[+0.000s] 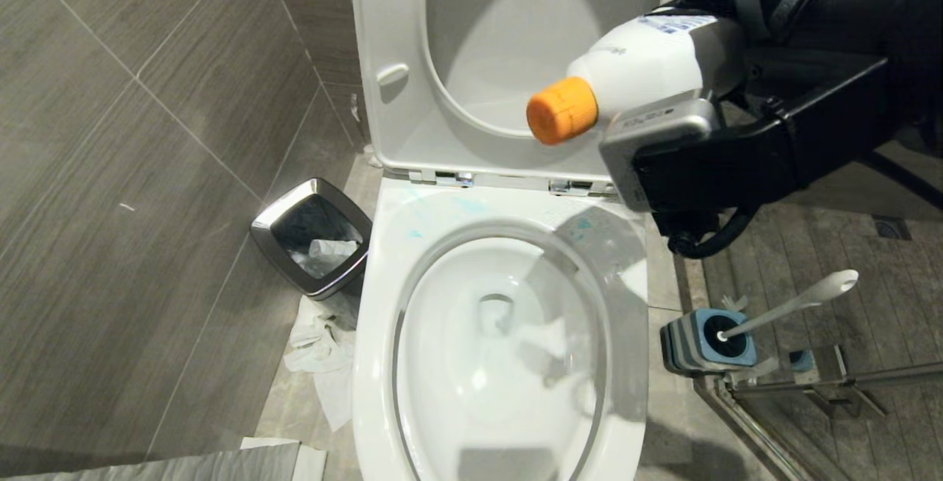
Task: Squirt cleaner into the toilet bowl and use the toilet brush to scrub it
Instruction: Pour in the cleaning agent
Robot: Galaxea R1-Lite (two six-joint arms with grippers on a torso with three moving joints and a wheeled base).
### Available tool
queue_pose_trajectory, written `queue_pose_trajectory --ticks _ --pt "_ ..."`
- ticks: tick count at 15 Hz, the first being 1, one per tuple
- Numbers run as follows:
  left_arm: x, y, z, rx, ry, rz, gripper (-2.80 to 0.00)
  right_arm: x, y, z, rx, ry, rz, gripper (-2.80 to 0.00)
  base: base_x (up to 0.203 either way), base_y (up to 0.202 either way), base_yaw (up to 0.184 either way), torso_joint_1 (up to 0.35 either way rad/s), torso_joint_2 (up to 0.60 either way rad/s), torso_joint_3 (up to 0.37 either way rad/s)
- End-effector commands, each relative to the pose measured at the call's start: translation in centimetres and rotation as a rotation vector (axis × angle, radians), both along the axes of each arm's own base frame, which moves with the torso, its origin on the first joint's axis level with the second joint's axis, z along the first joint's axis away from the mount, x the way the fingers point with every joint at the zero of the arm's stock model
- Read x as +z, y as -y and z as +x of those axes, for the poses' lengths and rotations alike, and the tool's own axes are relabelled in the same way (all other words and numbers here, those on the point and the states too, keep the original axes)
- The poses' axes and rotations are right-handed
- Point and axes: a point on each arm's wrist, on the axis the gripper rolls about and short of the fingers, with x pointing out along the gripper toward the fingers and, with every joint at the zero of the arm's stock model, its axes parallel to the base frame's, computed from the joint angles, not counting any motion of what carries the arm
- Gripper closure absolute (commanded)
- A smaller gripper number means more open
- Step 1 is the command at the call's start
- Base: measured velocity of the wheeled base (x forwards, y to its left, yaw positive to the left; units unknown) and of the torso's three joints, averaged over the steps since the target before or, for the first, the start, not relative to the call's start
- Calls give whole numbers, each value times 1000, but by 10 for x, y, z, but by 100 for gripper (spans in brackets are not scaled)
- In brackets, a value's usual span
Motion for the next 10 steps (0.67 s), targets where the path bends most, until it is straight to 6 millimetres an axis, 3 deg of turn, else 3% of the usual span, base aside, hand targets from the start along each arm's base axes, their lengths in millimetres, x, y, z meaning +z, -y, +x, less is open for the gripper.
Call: queue_pose_trajectory --ticks 1,10 --pt "0 0 0 0 -3 0 0 6 -11 2 -2 66 -64 0 0 0 0 0 0 0" --pt "0 0 0 -1 -3 0 0 12 -13 -7 13 101 -220 0 0 0 0 0 0 0"
